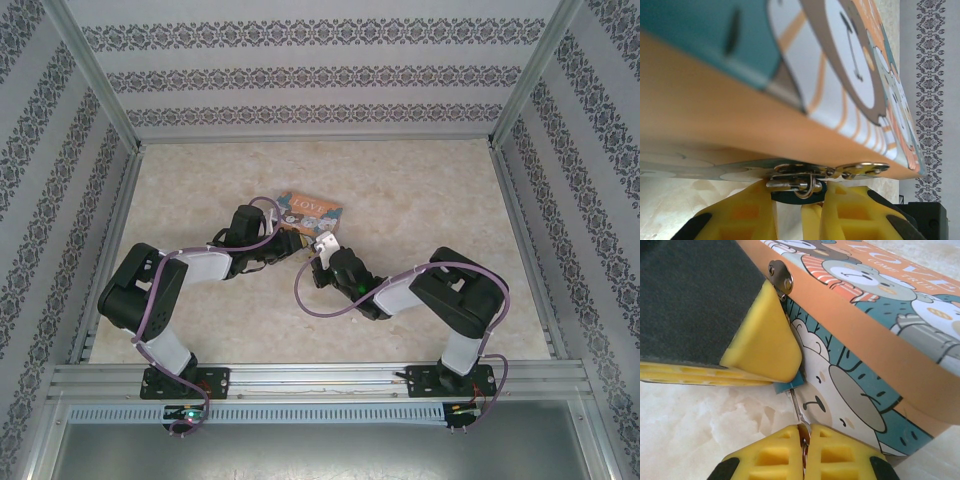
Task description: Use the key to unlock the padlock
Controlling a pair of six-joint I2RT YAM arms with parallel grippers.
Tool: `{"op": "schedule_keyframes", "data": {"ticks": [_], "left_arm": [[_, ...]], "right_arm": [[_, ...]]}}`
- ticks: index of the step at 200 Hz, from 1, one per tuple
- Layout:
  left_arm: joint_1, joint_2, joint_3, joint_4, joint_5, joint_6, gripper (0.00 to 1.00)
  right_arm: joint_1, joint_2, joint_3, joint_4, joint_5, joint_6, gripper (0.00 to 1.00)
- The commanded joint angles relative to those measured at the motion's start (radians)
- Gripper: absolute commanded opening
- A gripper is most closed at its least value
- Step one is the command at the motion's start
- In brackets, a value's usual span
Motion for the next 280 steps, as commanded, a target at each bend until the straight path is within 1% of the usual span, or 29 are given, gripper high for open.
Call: {"op": "schedule_keyframes", "data": {"ticks": [1, 32, 98, 165, 227, 280], "left_arm": [[-0.013, -0.02, 0.023, 0.013, 0.034, 0.003, 0.2], [-0.014, -0.023, 0.025, 0.009, 0.035, 0.005, 0.2], [-0.014, -0.041, 0.026, 0.0, 0.049, 0.002, 0.2], [-0.013, -0.055, 0.022, -0.01, 0.057, 0.0, 0.2], [-0.014, -0.053, 0.022, -0.009, 0.066, 0.002, 0.2], [-0.013, -0.046, 0.023, -0.014, 0.065, 0.011, 0.2]], "right_arm": [[0.006, 0.016, 0.041, 0.056, -0.021, -0.018, 0.0], [0.005, 0.032, 0.045, 0.078, -0.034, -0.024, 0.0], [-0.013, 0.081, 0.044, 0.186, -0.064, -0.051, 0.0], [-0.067, 0.107, 0.039, 0.271, -0.189, -0.088, 0.0], [-0.135, 0.111, 0.06, 0.272, -0.341, -0.024, 0.0], [-0.17, 0.116, 0.069, 0.262, -0.414, 0.024, 0.0]]}}
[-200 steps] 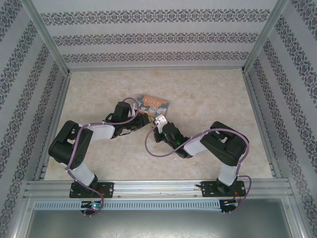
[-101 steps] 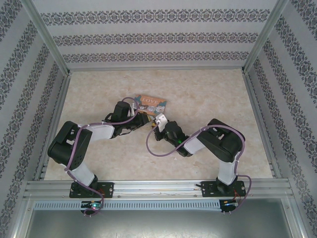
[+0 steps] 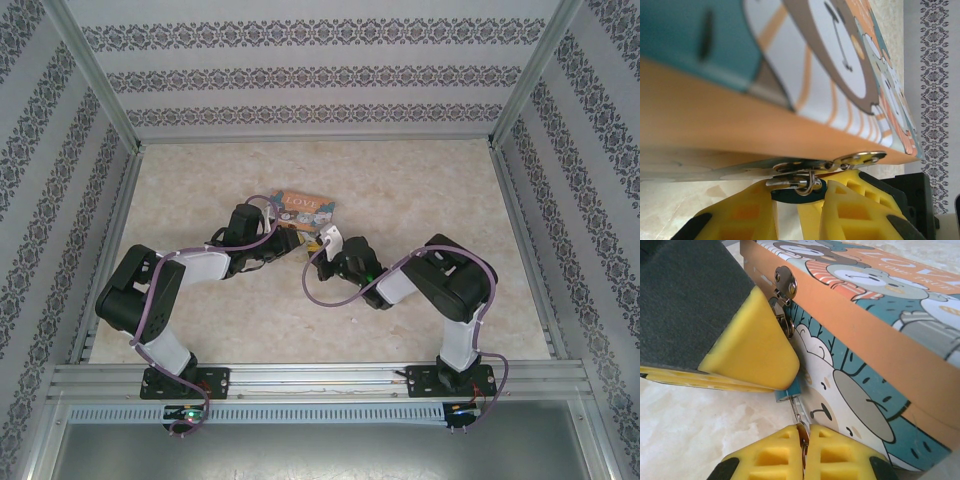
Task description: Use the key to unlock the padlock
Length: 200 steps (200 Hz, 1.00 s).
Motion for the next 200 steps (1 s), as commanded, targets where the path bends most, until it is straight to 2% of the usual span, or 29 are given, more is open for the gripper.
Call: {"op": "schedule_keyframes", "data": {"ticks": [1, 200], "left_arm": [[-0.021, -0.029, 0.022, -0.001, 0.109, 0.011, 0.2], [-0.02, -0.014, 0.023, 0.005, 0.124, 0.016, 0.2]], "right_arm": [[-0.016, 0.011, 0.055, 0.078, -0.059, 0.04, 0.0], [-0.047, 0.052, 0.133, 0.084, -0.2, 0.109, 0.0]]}}
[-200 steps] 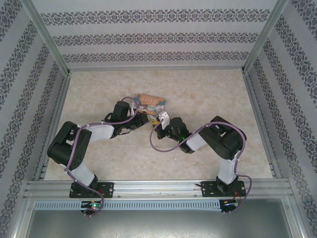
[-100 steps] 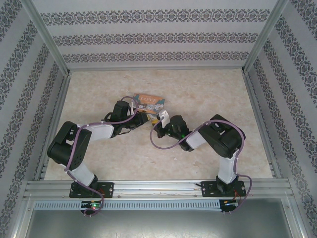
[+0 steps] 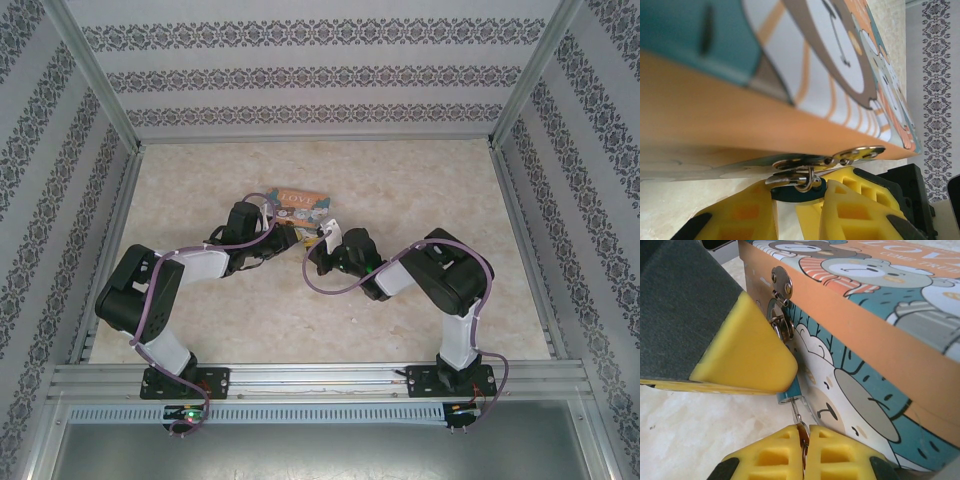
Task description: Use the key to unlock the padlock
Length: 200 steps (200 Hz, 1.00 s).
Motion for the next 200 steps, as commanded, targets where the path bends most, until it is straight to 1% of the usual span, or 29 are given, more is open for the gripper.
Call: {"op": "schedule_keyframes", "data": {"ticks": [1, 74, 200], "left_arm": [[-0.034, -0.014, 0.013, 0.013, 0.148, 0.016, 0.2], [-0.033, -0.005, 0.01, 0.007, 0.152, 0.031, 0.2], [-0.033, 0.025, 0.018, 0.001, 0.176, 0.048, 0.2]], "right_arm": [[-0.006, 0.01, 0.067, 0.103, -0.065, 0.037, 0.0], [-0.017, 0.025, 0.117, 0.102, -0.108, 0.087, 0.0], [-0.05, 0.039, 0.19, 0.063, -0.193, 0.1, 0.0]]}}
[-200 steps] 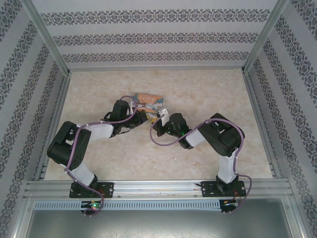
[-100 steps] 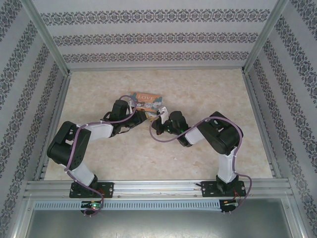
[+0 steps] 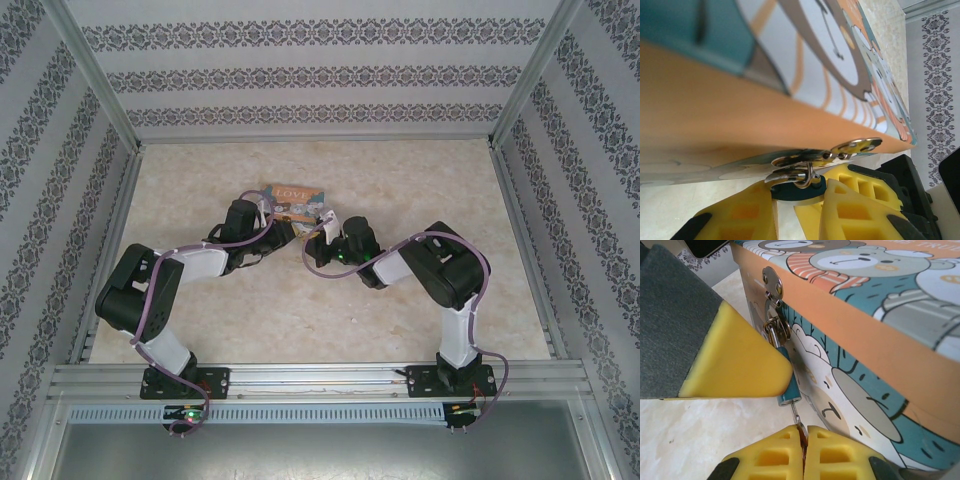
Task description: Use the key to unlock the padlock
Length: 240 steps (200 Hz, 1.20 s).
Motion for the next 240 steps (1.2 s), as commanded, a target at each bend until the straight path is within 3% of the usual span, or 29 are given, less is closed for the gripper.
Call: {"op": "schedule_keyframes", "data": {"ticks": [1, 63, 240], "left_arm": [[-0.048, 0.021, 0.009, -0.013, 0.208, 0.04, 0.2], [-0.048, 0.029, 0.011, -0.03, 0.201, 0.052, 0.2], [-0.048, 0.039, 0.012, -0.03, 0.208, 0.061, 0.2]], "right_arm": [[0.002, -0.004, 0.089, 0.134, -0.048, 0.021, 0.0], [-0.027, -0.041, 0.078, 0.039, -0.086, -0.034, 0.0], [-0.064, -0.094, 0.138, -0.075, -0.171, -0.002, 0.0]]}}
